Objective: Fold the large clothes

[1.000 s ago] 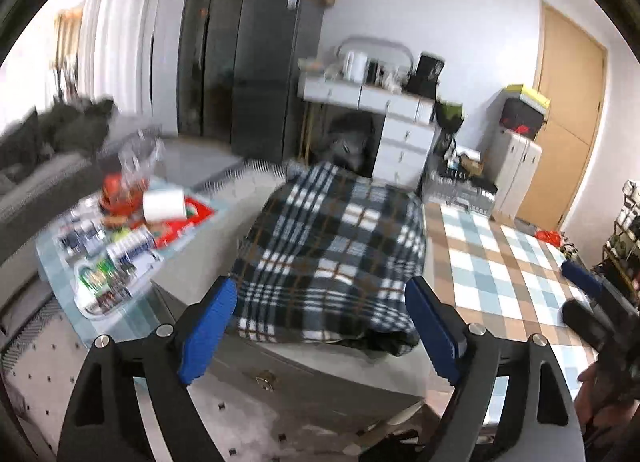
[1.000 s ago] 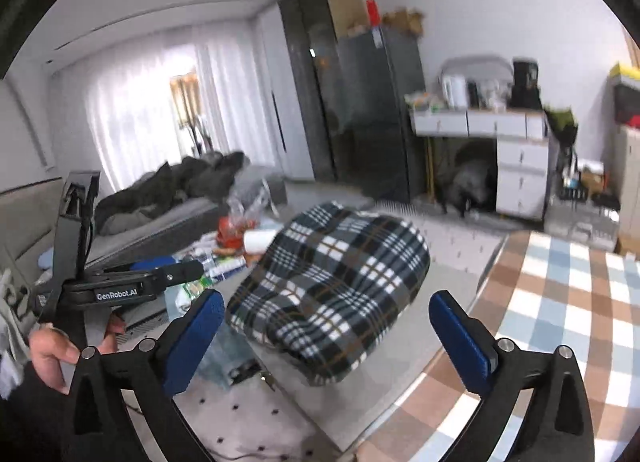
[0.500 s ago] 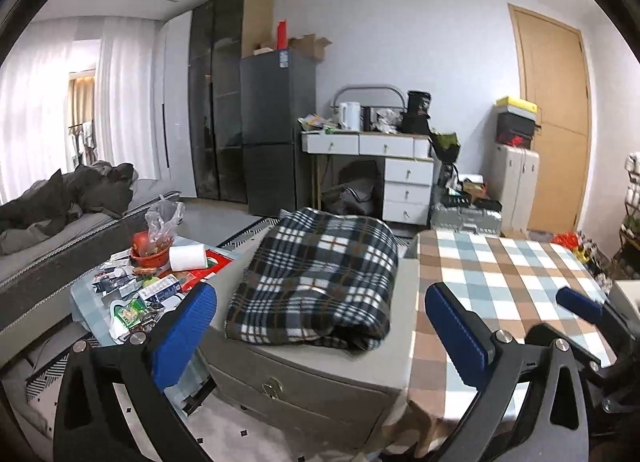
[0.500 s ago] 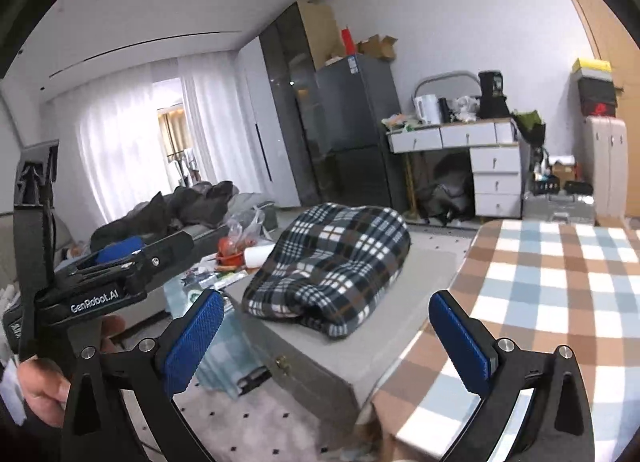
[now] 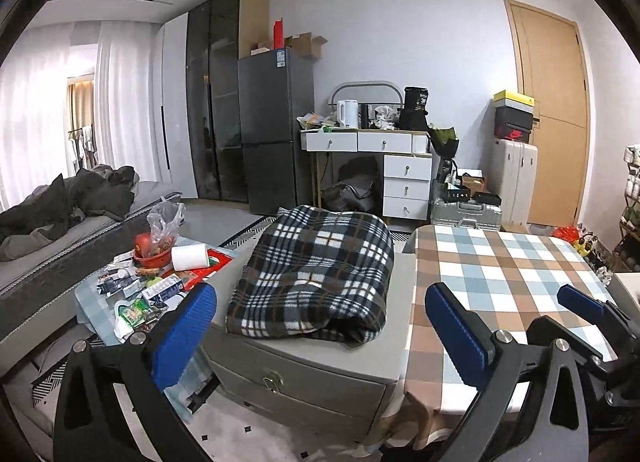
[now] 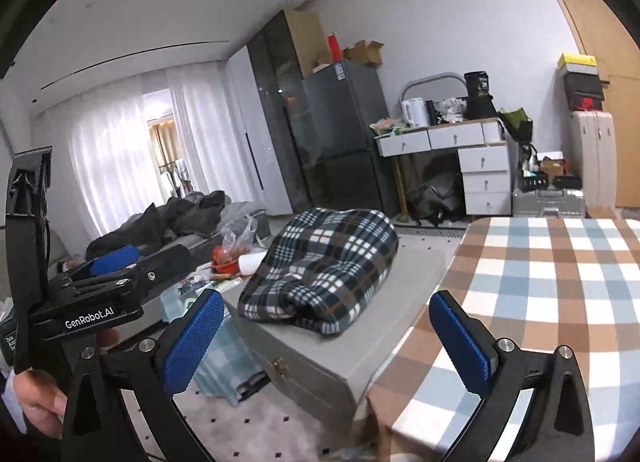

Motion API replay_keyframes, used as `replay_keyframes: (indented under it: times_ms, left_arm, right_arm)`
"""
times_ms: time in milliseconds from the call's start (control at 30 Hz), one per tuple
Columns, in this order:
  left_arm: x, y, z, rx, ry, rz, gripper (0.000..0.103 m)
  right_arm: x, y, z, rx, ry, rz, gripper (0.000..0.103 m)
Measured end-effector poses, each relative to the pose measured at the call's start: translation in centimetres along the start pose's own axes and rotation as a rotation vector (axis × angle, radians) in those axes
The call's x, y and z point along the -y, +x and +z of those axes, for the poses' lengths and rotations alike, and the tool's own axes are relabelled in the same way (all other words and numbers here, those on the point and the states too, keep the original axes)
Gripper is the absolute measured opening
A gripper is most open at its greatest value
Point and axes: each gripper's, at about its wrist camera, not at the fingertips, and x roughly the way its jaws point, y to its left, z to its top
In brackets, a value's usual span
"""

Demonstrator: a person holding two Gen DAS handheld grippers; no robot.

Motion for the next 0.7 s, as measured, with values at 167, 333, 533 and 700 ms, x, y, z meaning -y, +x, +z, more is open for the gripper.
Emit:
replay_keyframes:
  times_ms: [167,333,533,700]
  left_arm:
    - [-0.1,-0.3,0.1,0.001,-0.006,-0.020,0.102]
    - [-0.2,-0.2,0.3,-0.025,-0.020,-0.063,0.102]
    - [0.0,-0.9,0.1,-0.018,-0.023,-0.055,0.102]
    - [0.3,-1.1,0.1,-0.017,-0.012,-0.057,0.102]
  right_arm:
    - [-0.8,-0.7,-0.1,0.017,-0.014,0.010,0.103]
    - [-1.1,-1.1,-0.2,0.024,-0.011,0.017,0.103]
    - [-1.1,-2.1,0.1,0.060,0.005,0.015,0.103]
    - [-1.3,-2.7,0.2,0.072,0.006,0.021,0.103]
